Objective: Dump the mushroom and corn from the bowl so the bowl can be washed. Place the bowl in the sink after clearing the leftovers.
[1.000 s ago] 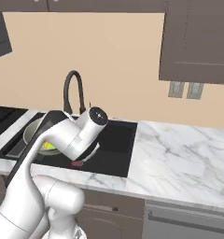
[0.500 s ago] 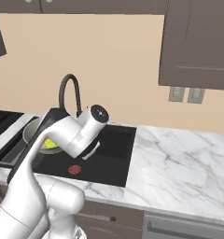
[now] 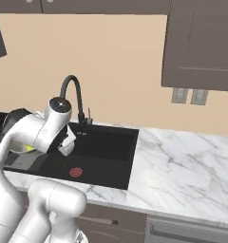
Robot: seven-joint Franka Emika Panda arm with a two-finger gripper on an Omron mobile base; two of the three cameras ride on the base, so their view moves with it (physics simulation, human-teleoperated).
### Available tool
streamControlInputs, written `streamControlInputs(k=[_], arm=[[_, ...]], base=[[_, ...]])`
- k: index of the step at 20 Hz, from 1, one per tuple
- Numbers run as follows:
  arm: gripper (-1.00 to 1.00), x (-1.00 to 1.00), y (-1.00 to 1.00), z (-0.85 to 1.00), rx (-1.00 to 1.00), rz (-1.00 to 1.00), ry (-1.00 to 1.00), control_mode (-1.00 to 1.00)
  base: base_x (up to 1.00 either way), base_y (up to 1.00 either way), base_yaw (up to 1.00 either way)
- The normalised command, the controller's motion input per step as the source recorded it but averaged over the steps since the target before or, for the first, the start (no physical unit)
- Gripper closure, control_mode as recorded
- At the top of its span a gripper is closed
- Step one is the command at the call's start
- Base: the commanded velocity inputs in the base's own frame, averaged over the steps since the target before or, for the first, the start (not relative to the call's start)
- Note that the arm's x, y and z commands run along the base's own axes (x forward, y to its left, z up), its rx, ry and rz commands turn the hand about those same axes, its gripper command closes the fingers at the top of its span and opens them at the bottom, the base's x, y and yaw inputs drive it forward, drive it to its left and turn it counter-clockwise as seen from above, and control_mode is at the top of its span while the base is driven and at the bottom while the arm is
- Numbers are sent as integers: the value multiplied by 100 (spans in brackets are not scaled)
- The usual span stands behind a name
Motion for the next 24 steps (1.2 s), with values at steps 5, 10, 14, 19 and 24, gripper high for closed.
streamControlInputs(k=[5,10,14,19,24], arm=[[100,7,100,-7,-46,-1,-4,-100],[100,51,57,0,-31,-4,-1,-100],[100,0,35,-2,-22,4,-3,-100],[100,64,10,-13,-21,0,-11,-100],[100,15,8,0,-8,-1,0,-100]], base=[[0,0,0],[0,0,0],[0,0,0],[0,0,0],[0,0,0]])
